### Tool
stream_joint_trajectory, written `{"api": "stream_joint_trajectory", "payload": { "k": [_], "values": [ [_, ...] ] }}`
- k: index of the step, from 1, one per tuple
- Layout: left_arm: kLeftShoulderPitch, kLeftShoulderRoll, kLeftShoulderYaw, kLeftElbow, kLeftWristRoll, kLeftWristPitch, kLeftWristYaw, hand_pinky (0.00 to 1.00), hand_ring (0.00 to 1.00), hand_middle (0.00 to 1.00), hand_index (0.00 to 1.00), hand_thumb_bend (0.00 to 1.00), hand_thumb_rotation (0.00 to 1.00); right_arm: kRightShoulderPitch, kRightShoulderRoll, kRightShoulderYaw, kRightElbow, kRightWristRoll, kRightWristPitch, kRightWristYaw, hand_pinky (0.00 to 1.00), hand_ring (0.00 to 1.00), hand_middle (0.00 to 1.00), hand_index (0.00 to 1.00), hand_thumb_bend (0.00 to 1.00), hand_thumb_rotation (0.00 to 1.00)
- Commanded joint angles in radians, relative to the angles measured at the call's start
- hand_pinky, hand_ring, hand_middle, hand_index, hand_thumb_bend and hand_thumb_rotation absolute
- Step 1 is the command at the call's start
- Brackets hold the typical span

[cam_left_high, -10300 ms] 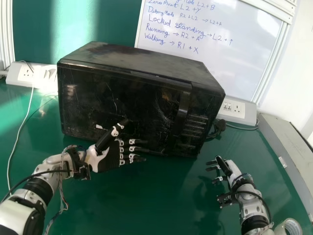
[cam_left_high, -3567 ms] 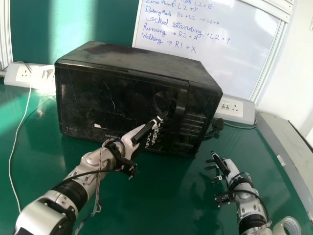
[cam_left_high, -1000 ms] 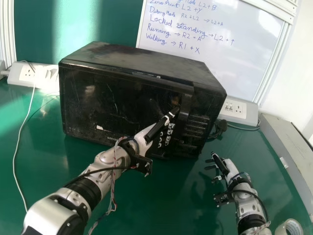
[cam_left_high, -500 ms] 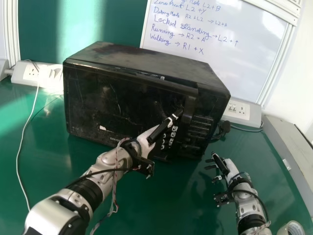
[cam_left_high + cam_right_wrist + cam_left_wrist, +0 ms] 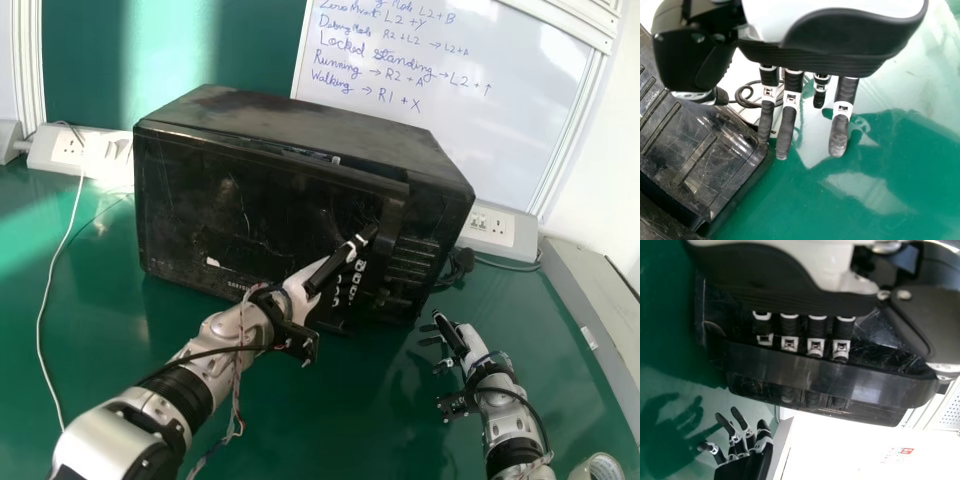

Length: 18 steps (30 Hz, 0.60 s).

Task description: Open the door of oven

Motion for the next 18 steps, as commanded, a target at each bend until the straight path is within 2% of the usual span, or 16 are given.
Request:
{"api": "stream_joint_trajectory", "payload": {
  "k": [1, 6, 12, 18],
  "values": [
    [-0.011, -0.016, -0.007, 0.001, -0.002, 0.0, -0.032, 0.2, 0.27, 0.35, 0.51, 1.0, 0.9, 0.019, 0.015, 0.006, 0.02, -0.003, 0.013, 0.014, 0.31, 0.39, 0.5, 0.64, 0.56, 1.0],
    [-0.006, -0.015, -0.007, -0.001, -0.005, -0.006, -0.056, 0.15, 0.2, 0.29, 0.38, 1.0, 0.91, 0.017, 0.015, 0.006, 0.02, -0.003, 0.013, 0.021, 0.33, 0.4, 0.51, 0.64, 0.55, 1.0],
    [-0.007, -0.012, -0.013, -0.002, 0.001, -0.005, -0.061, 0.1, 0.15, 0.22, 0.3, 1.0, 0.91, 0.016, 0.014, 0.008, 0.02, -0.005, 0.014, 0.02, 0.32, 0.41, 0.52, 0.64, 0.57, 1.0],
    [-0.001, -0.014, -0.026, -0.006, 0.008, -0.04, -0.068, 0.05, 0.1, 0.16, 0.2, 0.97, 0.94, 0.016, 0.015, 0.004, 0.02, -0.001, 0.014, 0.021, 0.32, 0.41, 0.51, 0.64, 0.57, 1.0]
  ]
}}
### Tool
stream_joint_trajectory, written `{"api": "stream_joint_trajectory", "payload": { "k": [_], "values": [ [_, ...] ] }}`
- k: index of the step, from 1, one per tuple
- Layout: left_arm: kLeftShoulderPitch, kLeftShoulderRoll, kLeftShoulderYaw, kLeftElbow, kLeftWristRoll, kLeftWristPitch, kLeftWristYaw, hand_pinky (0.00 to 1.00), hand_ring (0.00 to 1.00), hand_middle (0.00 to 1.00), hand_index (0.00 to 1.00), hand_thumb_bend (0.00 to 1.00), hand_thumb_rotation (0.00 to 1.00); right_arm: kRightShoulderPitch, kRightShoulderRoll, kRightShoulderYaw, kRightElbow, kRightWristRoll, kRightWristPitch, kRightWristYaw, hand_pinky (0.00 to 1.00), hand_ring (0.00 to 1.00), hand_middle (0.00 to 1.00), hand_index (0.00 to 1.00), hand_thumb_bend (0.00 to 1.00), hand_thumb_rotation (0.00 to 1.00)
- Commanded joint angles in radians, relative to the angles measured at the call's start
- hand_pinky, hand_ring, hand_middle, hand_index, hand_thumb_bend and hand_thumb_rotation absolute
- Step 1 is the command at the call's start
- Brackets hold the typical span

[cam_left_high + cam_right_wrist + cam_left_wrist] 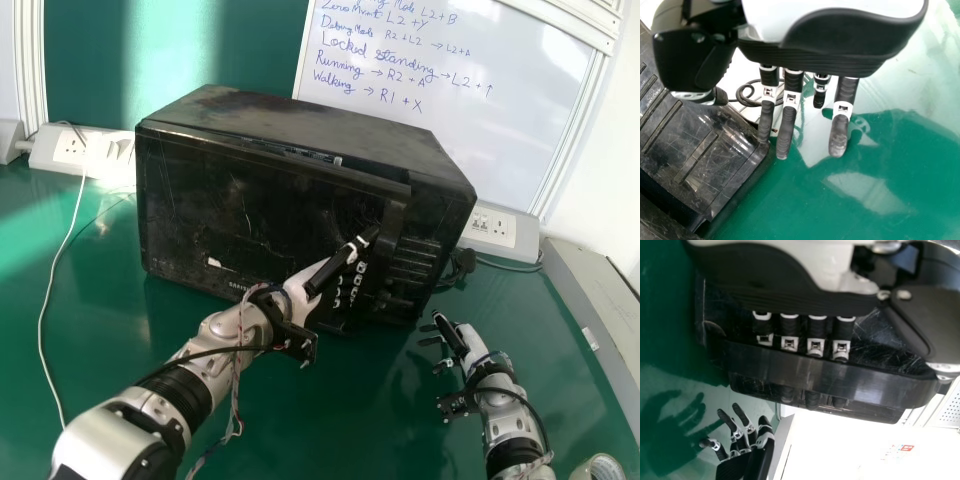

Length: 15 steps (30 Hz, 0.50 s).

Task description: Open the door of oven

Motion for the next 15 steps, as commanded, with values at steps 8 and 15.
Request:
{"api": "stream_joint_trajectory", "payload": {
  "k": [8, 15],
  "values": [
    [0.0, -0.022, -0.01, -0.01, -0.005, -0.038, -0.058, 0.03, 0.07, 0.13, 0.17, 0.94, 0.93, 0.015, 0.016, 0.005, 0.02, -0.001, 0.018, 0.02, 0.33, 0.4, 0.51, 0.64, 0.56, 1.0],
    [0.005, -0.023, -0.004, -0.017, -0.016, -0.047, -0.084, 0.02, 0.06, 0.12, 0.14, 0.93, 0.92, 0.014, 0.018, 0.0, 0.019, 0.004, 0.024, 0.018, 0.32, 0.39, 0.52, 0.64, 0.56, 1.0]
  ]
}}
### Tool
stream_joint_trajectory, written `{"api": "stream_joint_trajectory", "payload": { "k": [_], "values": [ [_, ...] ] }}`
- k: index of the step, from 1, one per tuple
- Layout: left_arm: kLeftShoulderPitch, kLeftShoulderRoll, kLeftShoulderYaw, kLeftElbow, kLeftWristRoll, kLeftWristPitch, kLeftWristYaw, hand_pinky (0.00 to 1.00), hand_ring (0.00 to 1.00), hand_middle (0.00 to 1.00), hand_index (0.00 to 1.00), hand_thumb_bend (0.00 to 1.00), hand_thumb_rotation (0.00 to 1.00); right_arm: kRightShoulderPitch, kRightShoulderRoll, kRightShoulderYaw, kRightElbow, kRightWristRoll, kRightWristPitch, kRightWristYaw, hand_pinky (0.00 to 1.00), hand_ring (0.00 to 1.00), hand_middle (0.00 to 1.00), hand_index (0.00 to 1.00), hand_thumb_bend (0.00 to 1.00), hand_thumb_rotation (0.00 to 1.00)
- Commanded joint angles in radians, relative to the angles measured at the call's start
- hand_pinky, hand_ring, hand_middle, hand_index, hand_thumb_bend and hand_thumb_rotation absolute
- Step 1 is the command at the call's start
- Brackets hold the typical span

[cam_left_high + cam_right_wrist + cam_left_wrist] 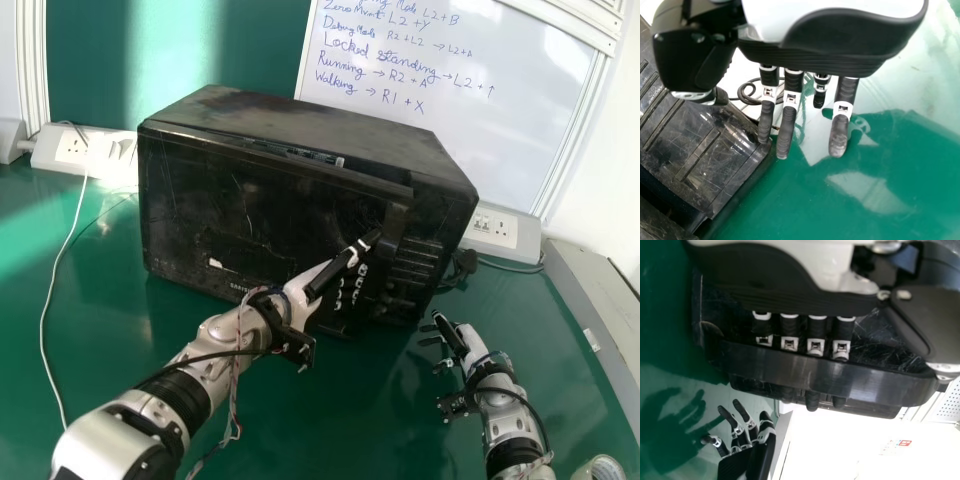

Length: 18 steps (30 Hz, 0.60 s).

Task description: Open the door of oven

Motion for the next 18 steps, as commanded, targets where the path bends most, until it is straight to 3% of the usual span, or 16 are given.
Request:
{"api": "stream_joint_trajectory", "payload": {
  "k": [1, 18],
  "values": [
    [-0.008, -0.022, -0.005, -0.018, -0.011, -0.029, -0.05, 0.02, 0.06, 0.11, 0.14, 0.93, 0.93, 0.014, 0.017, 0.003, 0.019, 0.001, 0.019, 0.019, 0.32, 0.4, 0.51, 0.64, 0.57, 1.0],
    [0.022, -0.014, -0.023, -0.061, -0.016, -0.047, -0.093, 0.01, 0.05, 0.1, 0.12, 1.0, 0.94, 0.013, 0.015, 0.011, 0.02, -0.007, 0.015, 0.017, 0.3, 0.39, 0.52, 0.64, 0.58, 1.0]
  ]
}}
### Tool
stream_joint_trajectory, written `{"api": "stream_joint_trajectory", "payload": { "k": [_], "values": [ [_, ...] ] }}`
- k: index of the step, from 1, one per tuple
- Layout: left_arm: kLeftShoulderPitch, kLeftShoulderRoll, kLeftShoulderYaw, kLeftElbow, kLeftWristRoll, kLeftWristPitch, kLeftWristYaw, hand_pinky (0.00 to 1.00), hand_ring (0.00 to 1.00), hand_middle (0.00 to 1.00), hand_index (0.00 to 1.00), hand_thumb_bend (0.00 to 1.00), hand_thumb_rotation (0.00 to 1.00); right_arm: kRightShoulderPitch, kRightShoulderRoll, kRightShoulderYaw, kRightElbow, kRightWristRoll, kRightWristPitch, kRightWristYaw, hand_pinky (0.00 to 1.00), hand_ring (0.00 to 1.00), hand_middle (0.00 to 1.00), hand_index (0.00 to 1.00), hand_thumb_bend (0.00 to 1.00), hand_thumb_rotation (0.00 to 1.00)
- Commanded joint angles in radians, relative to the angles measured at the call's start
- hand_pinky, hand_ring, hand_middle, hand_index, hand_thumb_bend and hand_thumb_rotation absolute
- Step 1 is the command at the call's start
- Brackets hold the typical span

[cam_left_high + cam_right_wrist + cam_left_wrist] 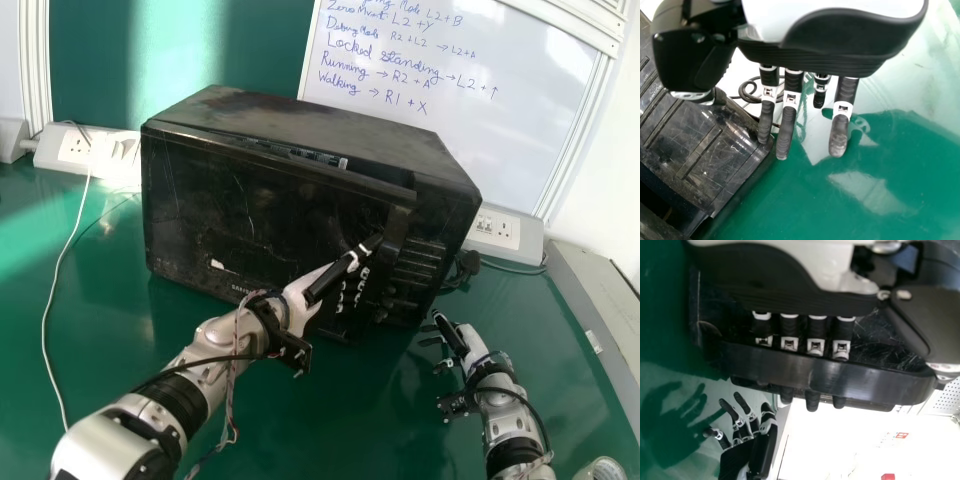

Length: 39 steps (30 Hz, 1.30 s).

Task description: Open the door of oven

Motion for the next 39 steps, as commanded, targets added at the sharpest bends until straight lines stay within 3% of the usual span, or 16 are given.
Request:
{"api": "stream_joint_trajectory", "payload": {
  "k": [1, 10, 21, 34, 39],
  "values": [
    [-0.008, -0.016, -0.011, -0.035, -0.014, -0.018, -0.047, 0.01, 0.05, 0.1, 0.12, 1.0, 0.94, 0.014, 0.016, 0.003, 0.02, 0.0, 0.017, 0.018, 0.3, 0.39, 0.51, 0.64, 0.58, 1.0],
    [0.022, -0.009, -0.023, -0.069, -0.016, -0.022, -0.051, 0.01, 0.05, 0.1, 0.13, 1.0, 0.94, 0.012, 0.016, 0.007, 0.019, -0.004, 0.019, 0.015, 0.31, 0.39, 0.51, 0.64, 0.56, 1.0],
    [0.101, -0.008, -0.03, -0.159, -0.039, -0.033, -0.125, 0.0, 0.04, 0.09, 0.11, 0.98, 0.91, 0.015, 0.013, -0.001, 0.021, 0.001, 0.016, 0.021, 0.3, 0.39, 0.5, 0.63, 0.6, 1.0],
    [0.179, -0.024, -0.071, -0.292, -0.038, -0.009, -0.062, 0.0, 0.04, 0.08, 0.09, 0.95, 0.94, 0.014, 0.013, -0.008, 0.02, 0.01, 0.015, 0.028, 0.27, 0.37, 0.51, 0.64, 0.6, 1.0],
    [0.211, -0.026, -0.084, -0.37, -0.037, 0.054, -0.048, 0.0, 0.03, 0.07, 0.08, 0.92, 0.94, 0.015, 0.011, 0.002, 0.02, 0.001, 0.007, 0.026, 0.28, 0.38, 0.51, 0.64, 0.59, 1.0]
  ]
}}
